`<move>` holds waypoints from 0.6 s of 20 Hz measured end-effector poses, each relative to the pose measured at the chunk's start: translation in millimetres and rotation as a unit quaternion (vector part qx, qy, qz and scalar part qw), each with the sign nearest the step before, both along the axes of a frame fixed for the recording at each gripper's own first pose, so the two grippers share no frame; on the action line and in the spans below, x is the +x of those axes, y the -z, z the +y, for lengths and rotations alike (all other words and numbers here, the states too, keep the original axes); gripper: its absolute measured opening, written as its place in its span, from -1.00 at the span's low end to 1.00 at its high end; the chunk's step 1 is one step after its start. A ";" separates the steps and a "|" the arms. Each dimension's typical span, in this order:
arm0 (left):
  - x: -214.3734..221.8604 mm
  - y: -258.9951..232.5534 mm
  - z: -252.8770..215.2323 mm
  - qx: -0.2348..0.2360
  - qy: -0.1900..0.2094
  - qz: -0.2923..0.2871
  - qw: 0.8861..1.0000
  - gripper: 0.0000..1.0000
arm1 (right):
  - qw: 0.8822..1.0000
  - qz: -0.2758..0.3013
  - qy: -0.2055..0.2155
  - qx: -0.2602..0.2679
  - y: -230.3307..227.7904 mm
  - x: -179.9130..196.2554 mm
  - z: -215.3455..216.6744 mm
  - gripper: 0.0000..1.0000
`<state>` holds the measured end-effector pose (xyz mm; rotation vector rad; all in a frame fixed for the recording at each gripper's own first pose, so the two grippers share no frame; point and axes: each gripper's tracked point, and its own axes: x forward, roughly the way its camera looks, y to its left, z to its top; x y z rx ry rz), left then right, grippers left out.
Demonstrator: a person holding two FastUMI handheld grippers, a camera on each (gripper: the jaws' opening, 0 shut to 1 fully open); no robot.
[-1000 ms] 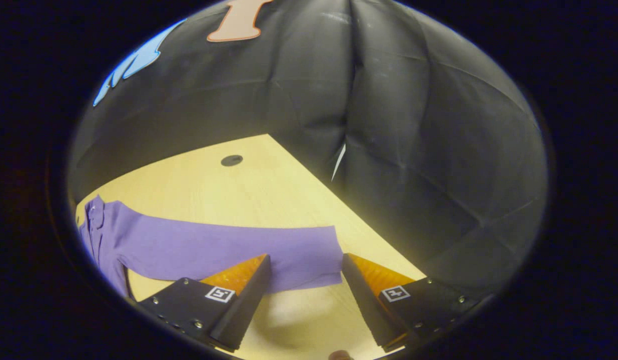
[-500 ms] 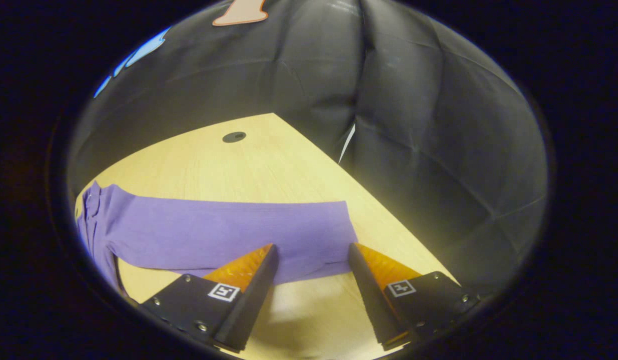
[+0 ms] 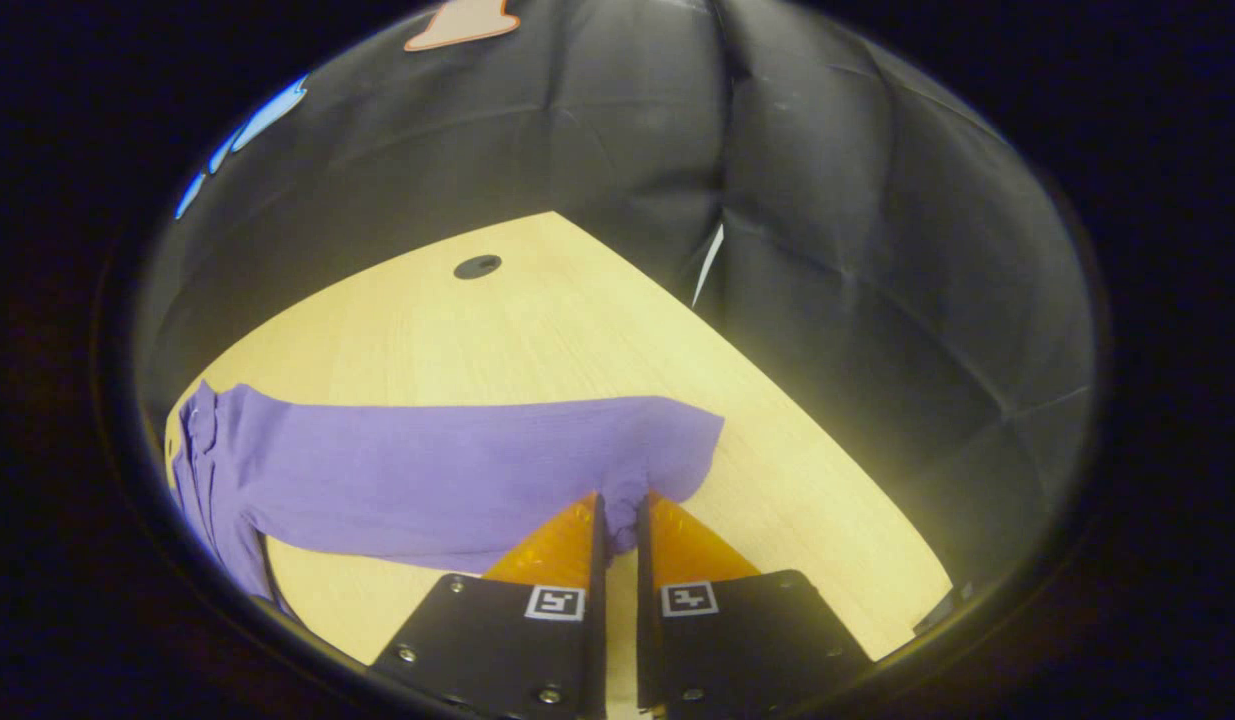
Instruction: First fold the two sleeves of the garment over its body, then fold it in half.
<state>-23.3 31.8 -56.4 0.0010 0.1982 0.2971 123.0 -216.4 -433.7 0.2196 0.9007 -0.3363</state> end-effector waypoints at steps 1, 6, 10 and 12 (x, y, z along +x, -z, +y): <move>-1.8 1.0 2.4 -0.001 -0.001 0.001 1.000 0.87 | 1.000 0.000 -0.001 -0.001 -1.4 0.2 1.6 -0.73; -13.8 -1.8 21.7 0.007 -0.018 -0.004 1.000 0.87 | 0.999 -0.013 0.030 0.034 -19.4 9.5 16.2 -0.97; -25.5 -2.3 39.1 0.002 -0.032 -0.011 0.999 0.86 | 0.997 -0.064 -0.011 0.050 -67.0 30.8 56.1 -0.97; -31.3 -0.6 47.4 -0.004 -0.038 -0.013 0.999 0.86 | 0.994 -0.086 -0.038 0.060 -92.9 45.2 86.9 -0.97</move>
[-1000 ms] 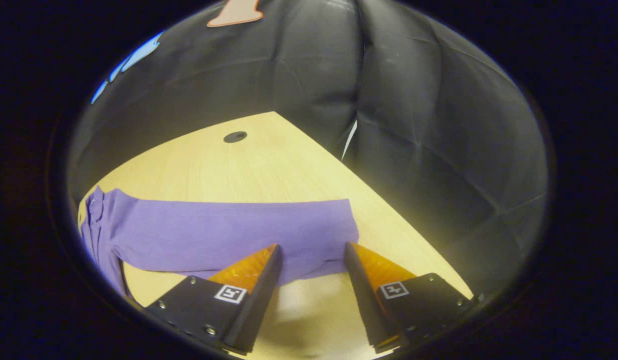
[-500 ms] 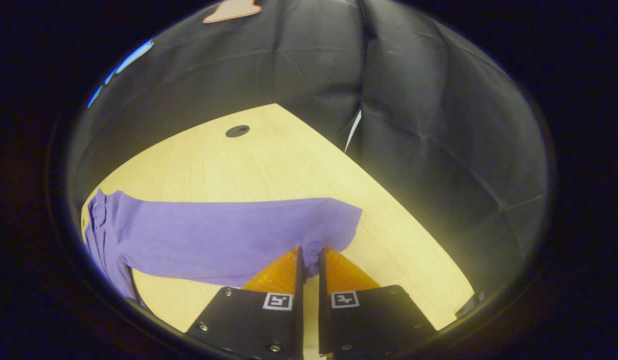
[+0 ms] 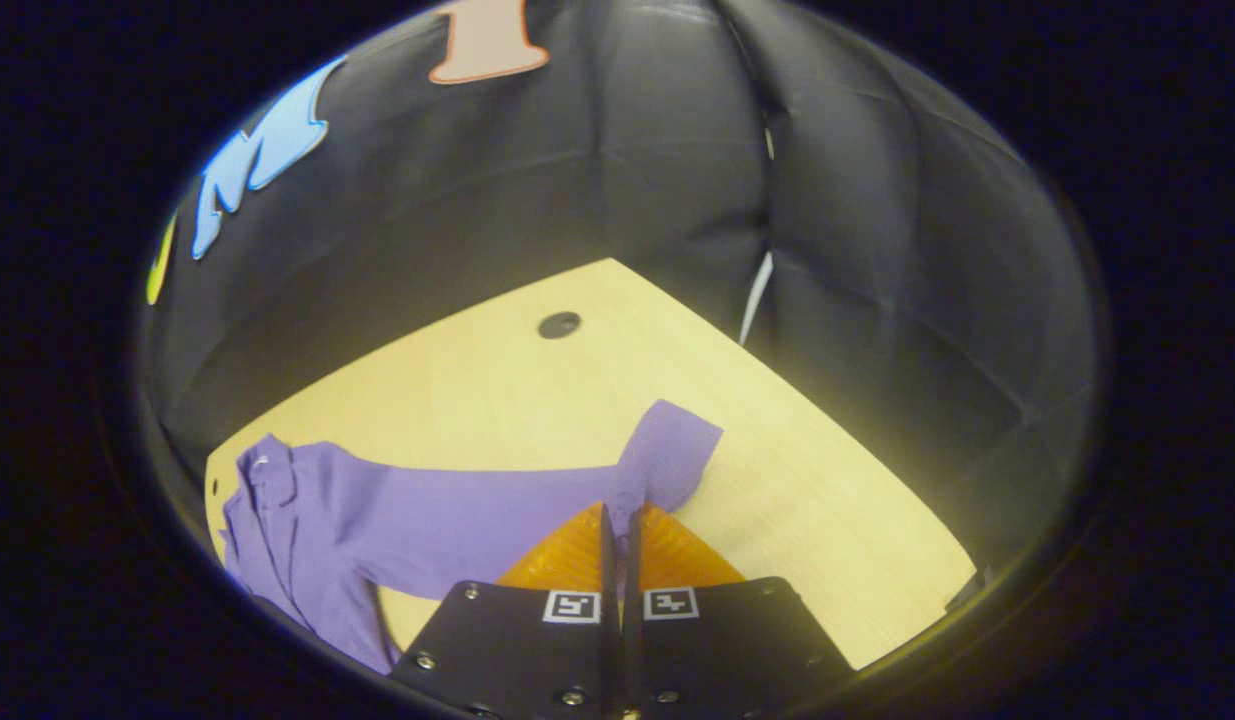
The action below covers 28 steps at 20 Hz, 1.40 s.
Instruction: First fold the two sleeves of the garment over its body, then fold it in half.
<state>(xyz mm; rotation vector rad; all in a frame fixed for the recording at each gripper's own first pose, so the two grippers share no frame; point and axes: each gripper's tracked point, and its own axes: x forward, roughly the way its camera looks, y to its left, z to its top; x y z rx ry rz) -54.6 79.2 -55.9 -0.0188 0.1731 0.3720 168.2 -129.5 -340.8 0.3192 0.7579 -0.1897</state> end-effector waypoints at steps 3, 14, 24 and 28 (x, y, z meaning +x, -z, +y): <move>-9.2 2.3 16.9 -0.005 -0.011 -0.003 1.000 0.86 | 0.998 -0.028 -0.048 -0.009 -32.1 13.4 49.5 -0.97; -70.6 11.4 109.2 -0.006 -0.083 -0.007 0.997 0.86 | 0.977 -0.078 -0.194 0.030 -94.2 27.7 277.1 -0.97; -141.3 32.9 214.6 -0.012 -0.166 0.009 0.986 0.87 | 0.950 -0.076 -0.298 0.045 -100.9 1.6 455.1 -0.97; -162.7 34.8 250.3 -0.005 -0.191 0.012 0.982 0.87 | 0.936 -0.072 -0.340 0.043 -97.1 -15.0 520.8 -0.96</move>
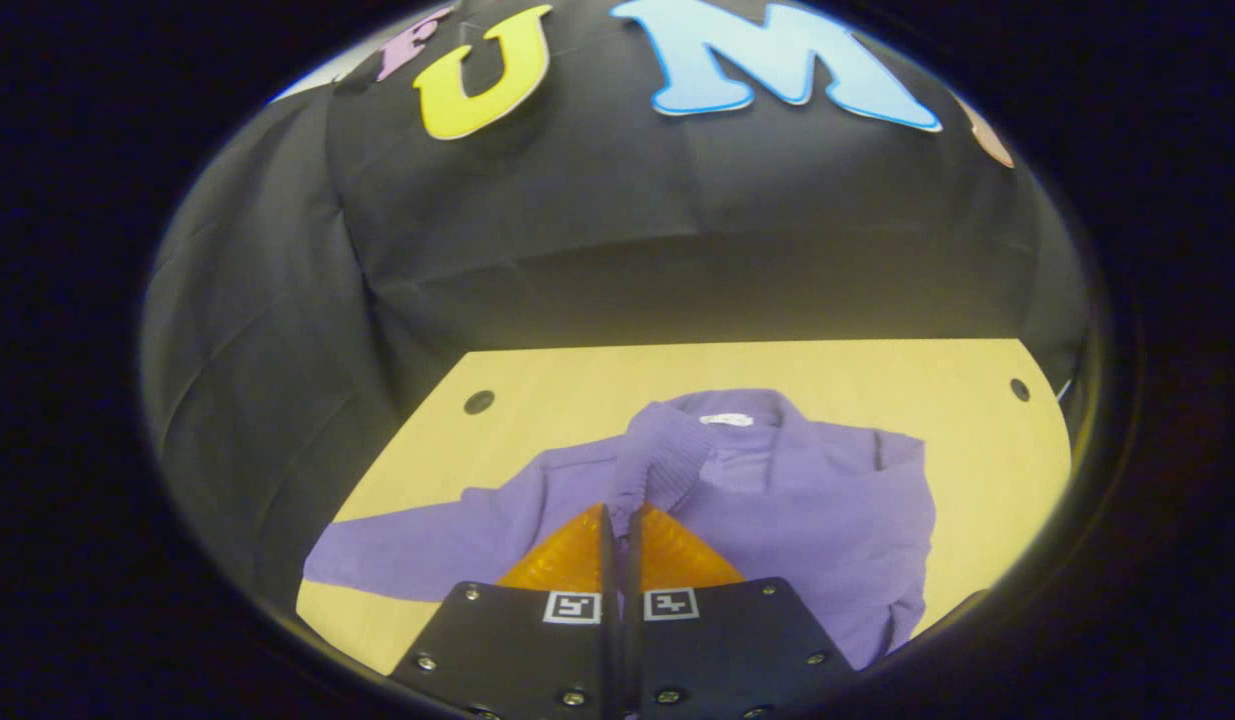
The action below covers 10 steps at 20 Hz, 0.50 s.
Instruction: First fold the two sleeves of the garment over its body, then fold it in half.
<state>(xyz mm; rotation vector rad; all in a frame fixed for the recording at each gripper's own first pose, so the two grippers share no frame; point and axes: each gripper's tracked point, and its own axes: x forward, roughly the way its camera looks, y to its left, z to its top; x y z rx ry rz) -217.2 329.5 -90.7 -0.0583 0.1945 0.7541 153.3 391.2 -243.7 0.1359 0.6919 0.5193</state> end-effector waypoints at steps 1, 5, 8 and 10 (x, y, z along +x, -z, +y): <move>-6.1 0.6 8.8 0.003 -0.006 0.002 1.000 0.87 | 1.000 0.001 -0.011 -0.005 4.0 -5.4 14.5 -0.97; -28.0 7.5 36.7 0.008 -0.027 0.012 1.000 0.87 | 0.999 0.013 -0.037 -0.023 28.3 -19.6 61.8 -0.96; -46.1 17.1 49.9 0.003 -0.046 0.015 0.999 0.87 | 0.997 0.024 -0.050 -0.047 50.0 -28.0 78.3 -0.96; -55.4 23.2 56.0 -0.002 -0.055 0.015 0.998 0.87 | 0.996 0.033 -0.055 -0.062 63.0 -32.0 84.4 -0.97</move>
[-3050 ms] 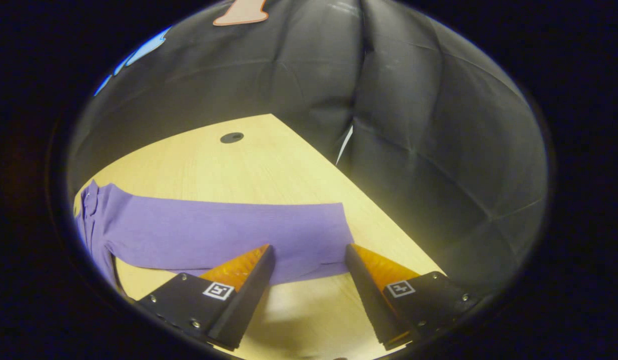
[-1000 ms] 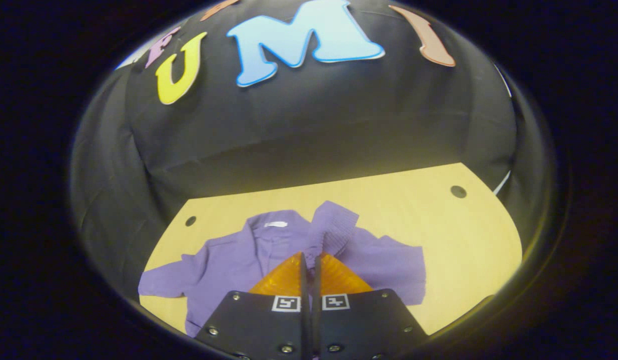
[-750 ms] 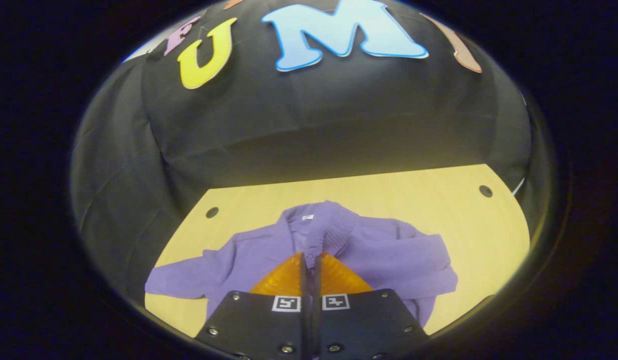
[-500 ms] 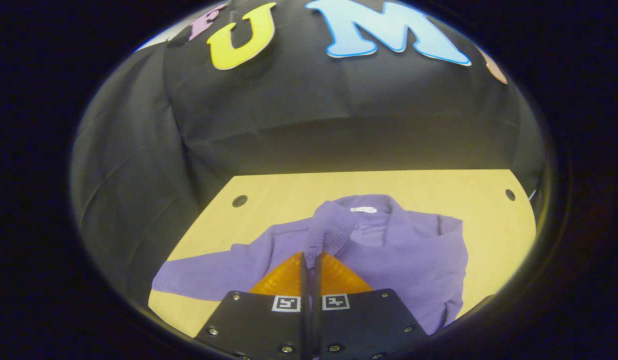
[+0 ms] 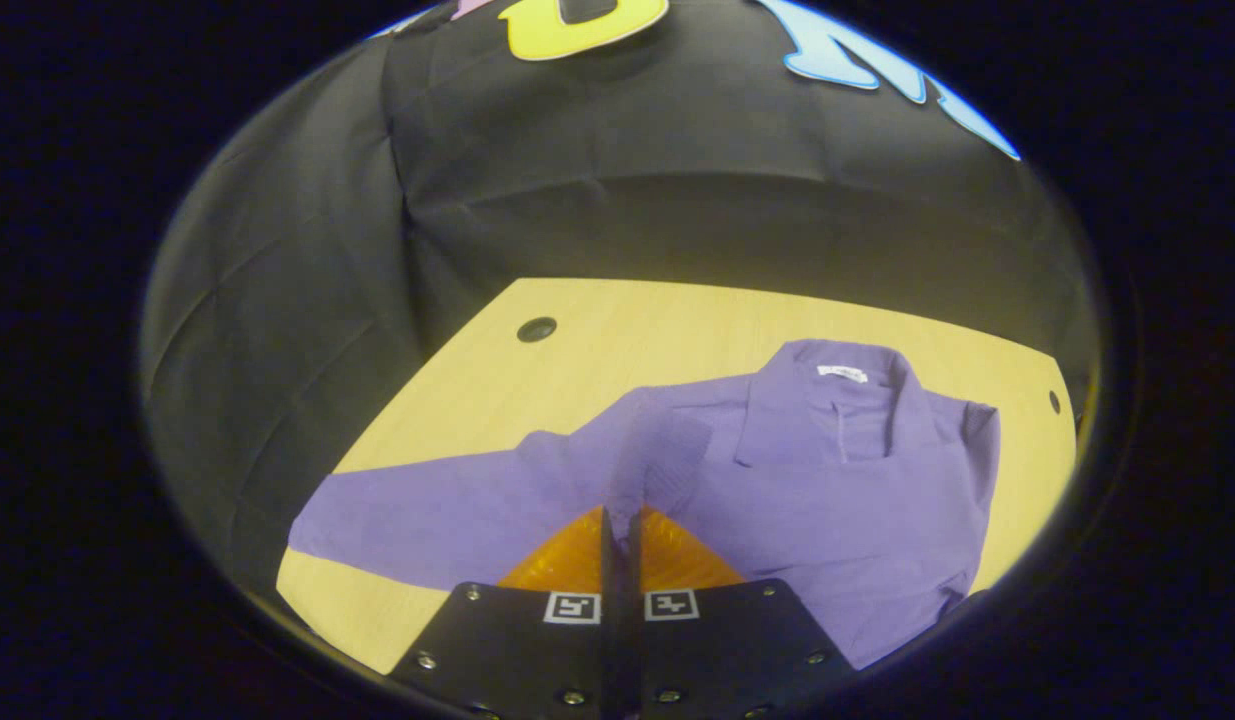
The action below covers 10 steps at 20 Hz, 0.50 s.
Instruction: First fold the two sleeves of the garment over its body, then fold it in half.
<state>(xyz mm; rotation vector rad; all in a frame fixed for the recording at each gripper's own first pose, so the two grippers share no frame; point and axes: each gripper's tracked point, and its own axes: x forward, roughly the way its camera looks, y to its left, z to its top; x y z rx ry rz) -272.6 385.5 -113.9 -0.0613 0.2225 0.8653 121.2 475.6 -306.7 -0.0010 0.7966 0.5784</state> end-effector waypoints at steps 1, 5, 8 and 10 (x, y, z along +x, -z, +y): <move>-4.3 1.9 2.2 -0.002 -0.004 0.001 1.000 0.87 | 1.000 -0.001 0.001 -0.007 4.4 -2.6 -0.4 -0.96; -9.6 13.9 6.4 -0.010 -0.009 0.002 1.000 0.87 | 1.000 0.009 -0.007 -0.011 9.9 -11.0 6.0 -0.65; -3.6 20.7 6.5 -0.017 -0.006 -0.002 1.000 0.87 | 1.000 0.002 -0.013 -0.001 -1.1 -15.0 11.6 -0.45; 2.5 24.6 3.8 -0.022 0.002 -0.005 1.000 0.87 | 1.000 0.000 -0.013 0.005 -10.4 -17.8 10.9 0.05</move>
